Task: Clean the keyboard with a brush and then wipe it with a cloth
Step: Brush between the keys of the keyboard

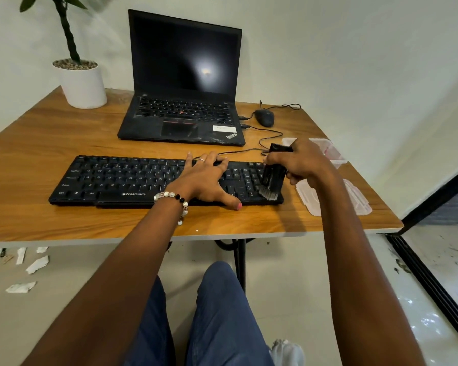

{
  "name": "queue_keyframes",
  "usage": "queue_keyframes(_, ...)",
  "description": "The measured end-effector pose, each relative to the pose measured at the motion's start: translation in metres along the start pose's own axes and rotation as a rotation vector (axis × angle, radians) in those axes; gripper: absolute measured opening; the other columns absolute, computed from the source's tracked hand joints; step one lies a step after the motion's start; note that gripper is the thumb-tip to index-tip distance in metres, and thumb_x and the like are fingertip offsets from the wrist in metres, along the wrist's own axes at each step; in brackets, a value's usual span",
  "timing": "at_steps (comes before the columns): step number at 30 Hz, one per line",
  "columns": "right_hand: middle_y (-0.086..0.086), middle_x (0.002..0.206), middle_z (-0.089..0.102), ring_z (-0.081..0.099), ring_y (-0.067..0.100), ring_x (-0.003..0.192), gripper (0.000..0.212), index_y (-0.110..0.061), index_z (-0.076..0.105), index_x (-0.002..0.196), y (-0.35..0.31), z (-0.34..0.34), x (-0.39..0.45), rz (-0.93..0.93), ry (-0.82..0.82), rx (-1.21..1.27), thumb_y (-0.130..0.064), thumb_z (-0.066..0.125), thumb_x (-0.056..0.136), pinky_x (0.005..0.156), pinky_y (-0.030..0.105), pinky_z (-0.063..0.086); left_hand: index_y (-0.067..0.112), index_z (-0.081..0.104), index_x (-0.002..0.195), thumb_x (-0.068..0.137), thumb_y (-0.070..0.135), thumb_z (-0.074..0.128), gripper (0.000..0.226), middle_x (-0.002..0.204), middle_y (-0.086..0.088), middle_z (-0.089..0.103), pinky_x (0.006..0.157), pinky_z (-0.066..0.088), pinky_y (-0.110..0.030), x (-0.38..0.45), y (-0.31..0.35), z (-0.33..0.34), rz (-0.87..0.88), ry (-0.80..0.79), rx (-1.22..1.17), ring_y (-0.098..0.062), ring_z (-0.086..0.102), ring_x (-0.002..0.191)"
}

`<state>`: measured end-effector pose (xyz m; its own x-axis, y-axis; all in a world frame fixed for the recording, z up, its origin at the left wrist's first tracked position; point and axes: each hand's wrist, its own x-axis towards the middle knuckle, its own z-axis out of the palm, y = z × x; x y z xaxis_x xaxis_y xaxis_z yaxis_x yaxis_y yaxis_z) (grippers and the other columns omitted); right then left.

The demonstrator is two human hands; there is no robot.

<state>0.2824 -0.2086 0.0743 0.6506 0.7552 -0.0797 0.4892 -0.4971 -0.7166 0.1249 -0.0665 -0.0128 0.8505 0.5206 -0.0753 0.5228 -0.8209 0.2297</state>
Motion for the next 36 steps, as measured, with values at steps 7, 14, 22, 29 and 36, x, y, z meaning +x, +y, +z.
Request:
queue_keyframes(7, 0.010, 0.087, 0.072, 0.068, 0.016, 0.051, 0.036, -0.006, 0.066, 0.094, 0.010, 0.026, 0.016, -0.136, 0.331, 0.139, -0.040, 0.072, 0.084, 0.050, 0.030, 0.057, 0.021, 0.007, 0.154, 0.057, 0.087, 0.057, 0.128, 0.156, 0.002, 0.010, 0.114, -0.013, -0.059, -0.002, 0.001, -0.002, 0.003, -0.001, -0.002, -0.026, 0.005, 0.145)
queue_keyframes(14, 0.012, 0.097, 0.067, 0.070, 0.022, 0.064, 0.046, -0.003, 0.055, 0.107, 0.012, 0.007, 0.006, -0.012, 0.084, -0.071, -0.037, 0.074, 0.083, 0.051, 0.029, 0.057, 0.021, 0.008, 0.154, 0.056, 0.088, 0.057, 0.128, 0.157, 0.001, 0.011, 0.114, -0.014, -0.059, 0.000, 0.000, 0.000, 0.006, 0.007, -0.004, -0.026, 0.005, 0.146)
queue_keyframes(22, 0.010, 0.094, 0.071, 0.070, 0.021, 0.065, 0.035, -0.010, 0.063, 0.103, 0.013, 0.004, 0.008, -0.078, 0.324, 0.171, -0.037, 0.072, 0.084, 0.059, 0.032, 0.060, 0.023, 0.007, 0.154, 0.054, 0.090, 0.056, 0.130, 0.158, -0.002, 0.009, 0.114, -0.013, -0.060, 0.001, -0.001, 0.000, -0.001, -0.002, 0.005, -0.028, 0.004, 0.146)
queue_keyframes(29, 0.012, 0.094, 0.071, 0.070, 0.023, 0.072, 0.042, -0.007, 0.064, 0.102, 0.022, 0.012, 0.012, -0.043, 0.222, 0.045, -0.043, 0.074, 0.081, 0.059, 0.037, 0.060, 0.023, 0.007, 0.154, 0.055, 0.089, 0.056, 0.130, 0.158, -0.001, 0.008, 0.114, -0.013, -0.060, 0.001, -0.002, 0.001, 0.000, 0.003, 0.005, -0.028, 0.003, 0.146)
queue_keyframes(36, 0.011, 0.087, 0.070, 0.061, 0.017, 0.059, 0.039, -0.005, 0.064, 0.103, 0.018, -0.011, 0.003, -0.022, 0.109, 0.054, -0.035, 0.074, 0.080, 0.048, 0.026, 0.051, 0.023, 0.007, 0.154, 0.055, 0.089, 0.056, 0.129, 0.158, -0.001, 0.008, 0.114, -0.014, -0.060, 0.001, -0.001, 0.000, 0.002, 0.004, 0.008, -0.028, 0.003, 0.146)
